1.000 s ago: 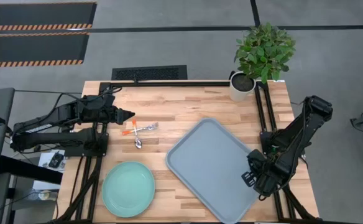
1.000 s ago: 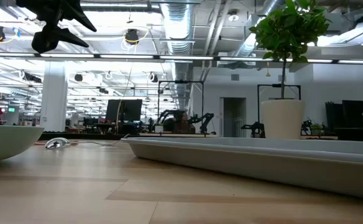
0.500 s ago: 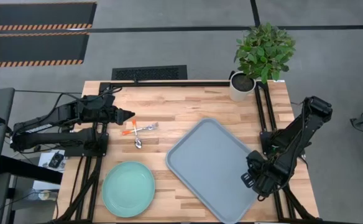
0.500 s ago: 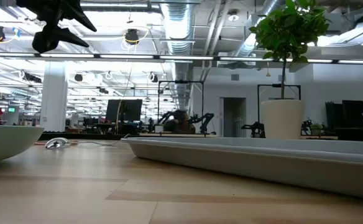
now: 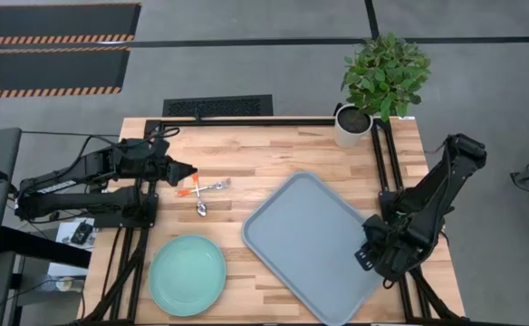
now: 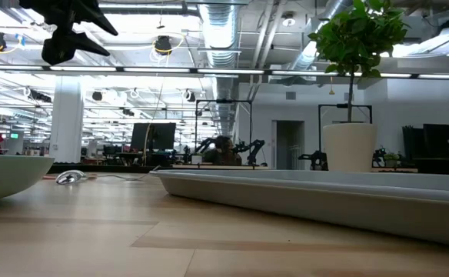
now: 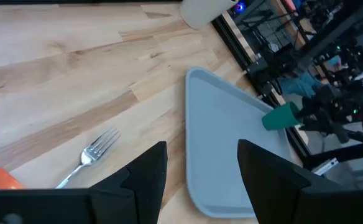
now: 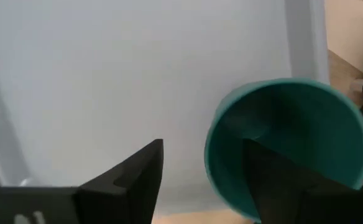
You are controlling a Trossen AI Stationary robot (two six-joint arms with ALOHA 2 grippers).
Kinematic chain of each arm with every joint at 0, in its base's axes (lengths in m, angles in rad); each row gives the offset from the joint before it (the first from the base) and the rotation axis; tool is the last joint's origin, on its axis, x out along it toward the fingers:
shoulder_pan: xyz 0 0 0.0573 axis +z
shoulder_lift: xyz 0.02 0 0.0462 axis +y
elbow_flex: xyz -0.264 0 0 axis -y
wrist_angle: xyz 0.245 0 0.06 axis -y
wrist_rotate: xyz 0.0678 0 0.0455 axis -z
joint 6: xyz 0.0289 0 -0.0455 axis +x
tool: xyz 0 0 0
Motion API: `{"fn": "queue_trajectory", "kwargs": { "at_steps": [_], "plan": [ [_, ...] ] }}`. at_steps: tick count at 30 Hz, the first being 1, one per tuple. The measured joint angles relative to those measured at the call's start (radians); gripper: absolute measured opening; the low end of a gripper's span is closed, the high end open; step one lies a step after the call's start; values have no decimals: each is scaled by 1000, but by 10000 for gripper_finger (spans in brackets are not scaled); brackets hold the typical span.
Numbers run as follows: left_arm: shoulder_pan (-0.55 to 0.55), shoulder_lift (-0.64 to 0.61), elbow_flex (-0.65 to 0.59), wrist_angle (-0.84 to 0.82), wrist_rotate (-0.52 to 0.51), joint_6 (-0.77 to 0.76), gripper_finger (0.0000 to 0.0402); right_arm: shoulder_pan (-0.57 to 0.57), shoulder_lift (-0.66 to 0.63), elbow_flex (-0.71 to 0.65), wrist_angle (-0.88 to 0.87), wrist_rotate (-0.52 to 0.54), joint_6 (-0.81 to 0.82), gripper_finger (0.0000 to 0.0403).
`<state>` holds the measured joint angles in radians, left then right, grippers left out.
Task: Pick and place plate/cup/fork/spoon on tray
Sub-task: Put the orange spoon on the blue tray
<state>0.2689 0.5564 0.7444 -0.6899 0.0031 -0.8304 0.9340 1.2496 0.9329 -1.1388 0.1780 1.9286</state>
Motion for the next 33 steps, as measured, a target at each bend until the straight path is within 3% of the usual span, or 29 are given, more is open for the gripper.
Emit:
{"fn": "queue_trajectory", "kwargs": {
  "at_steps": [12,17,22,25,33],
  "plan": [
    [0,25,0,-36,117,70,184,0,-136,85,-96,48,-54,226],
    [0,90,0,-92,263,140,184,-8,-163,95,-97,132,-91,226],
    [0,161,0,-159,361,228,184,-57,-171,95,-95,139,-171,225],
    [0,198,0,-210,331,264,184,-94,-171,95,-94,140,-225,225],
    [0,314,0,-319,45,190,184,-215,-169,95,-93,140,-382,225]
  ]
}}
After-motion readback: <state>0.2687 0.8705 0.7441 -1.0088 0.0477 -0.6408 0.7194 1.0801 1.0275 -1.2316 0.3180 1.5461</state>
